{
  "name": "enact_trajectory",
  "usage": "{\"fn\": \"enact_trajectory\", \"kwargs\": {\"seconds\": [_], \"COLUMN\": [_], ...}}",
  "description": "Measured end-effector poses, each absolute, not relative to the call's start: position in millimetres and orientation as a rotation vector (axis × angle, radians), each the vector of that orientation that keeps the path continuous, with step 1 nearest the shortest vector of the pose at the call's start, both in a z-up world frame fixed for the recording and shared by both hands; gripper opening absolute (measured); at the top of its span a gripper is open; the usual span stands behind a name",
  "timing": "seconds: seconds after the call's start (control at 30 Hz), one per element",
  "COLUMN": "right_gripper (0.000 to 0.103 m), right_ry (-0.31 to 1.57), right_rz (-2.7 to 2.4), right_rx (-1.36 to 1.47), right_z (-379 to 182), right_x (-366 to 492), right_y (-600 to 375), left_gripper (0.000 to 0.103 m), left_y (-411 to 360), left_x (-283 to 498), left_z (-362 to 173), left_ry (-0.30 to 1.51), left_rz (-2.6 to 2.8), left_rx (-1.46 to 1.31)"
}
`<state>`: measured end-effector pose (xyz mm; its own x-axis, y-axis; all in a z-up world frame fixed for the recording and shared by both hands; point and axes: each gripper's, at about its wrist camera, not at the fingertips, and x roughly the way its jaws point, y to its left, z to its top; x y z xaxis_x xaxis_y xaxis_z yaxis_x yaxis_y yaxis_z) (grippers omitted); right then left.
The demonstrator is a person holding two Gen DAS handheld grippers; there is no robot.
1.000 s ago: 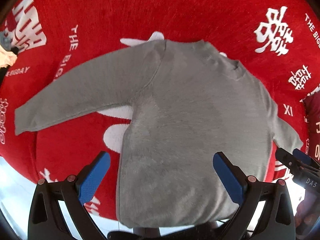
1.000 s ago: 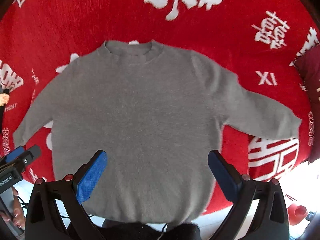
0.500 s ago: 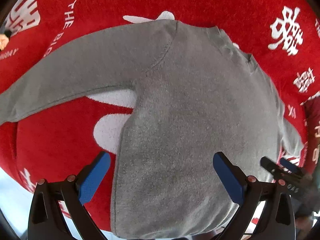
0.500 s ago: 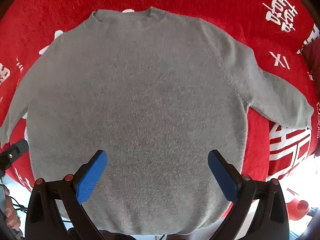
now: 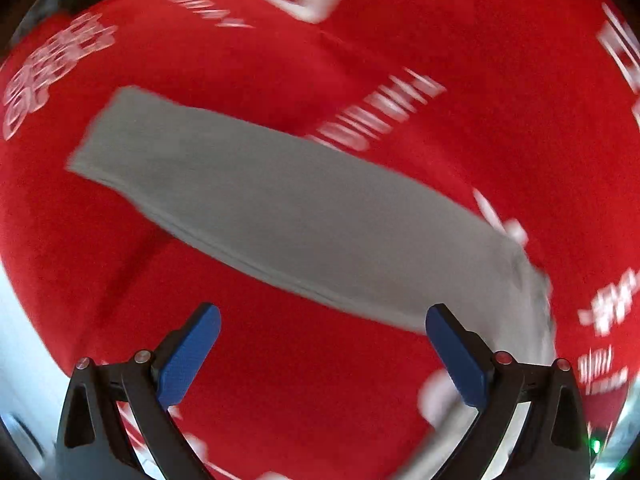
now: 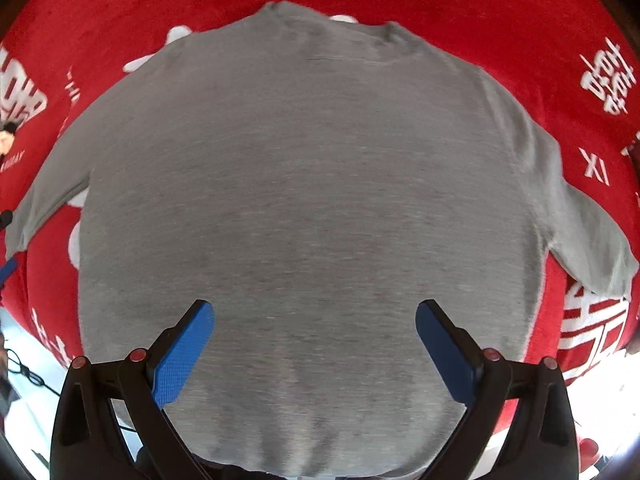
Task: Fold small clothes
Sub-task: 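Move the left gripper to the sweater's side edge and sleeve, then grasp the sweater side with the left gripper and fold it over the body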
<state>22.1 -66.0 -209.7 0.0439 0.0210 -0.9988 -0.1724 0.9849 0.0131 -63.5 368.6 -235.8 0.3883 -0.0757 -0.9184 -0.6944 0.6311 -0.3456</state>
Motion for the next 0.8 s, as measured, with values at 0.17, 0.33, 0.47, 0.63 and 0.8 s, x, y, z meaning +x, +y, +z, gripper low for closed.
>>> {"fn": "enact_trajectory", "kwargs": {"seconds": [0.17,0.33,0.47,0.63,0.8], "right_gripper": [0.101,0.101,0.101,0.101,0.101], "right_ry": [1.524,1.518,1.515,1.520,1.519], "right_rz": [0.190,0.222,0.241,0.254,0.267], "right_rx": [-0.139,-0.150,-0.156,-0.148,-0.116], "right_z": [-215,-216,-219,-224,-218], "right_x": [24,26,28,31,25], "right_y": [-40,-16,0,12,10], "left_gripper": [0.103,0.103,0.103,0.074,0.012], "left_y": [418,419,416,419,421], "left_x": [-79,-71,-65,-58,-52], "left_z": [-274,-280,-282,-292,-295], "left_ry": [1.072,1.012,0.966,0.985,1.019], "left_rz": [0.469,0.435,0.401,0.497,0.470], "left_rx": [-1.014,-1.061,-1.095,-1.062,-1.007]}}
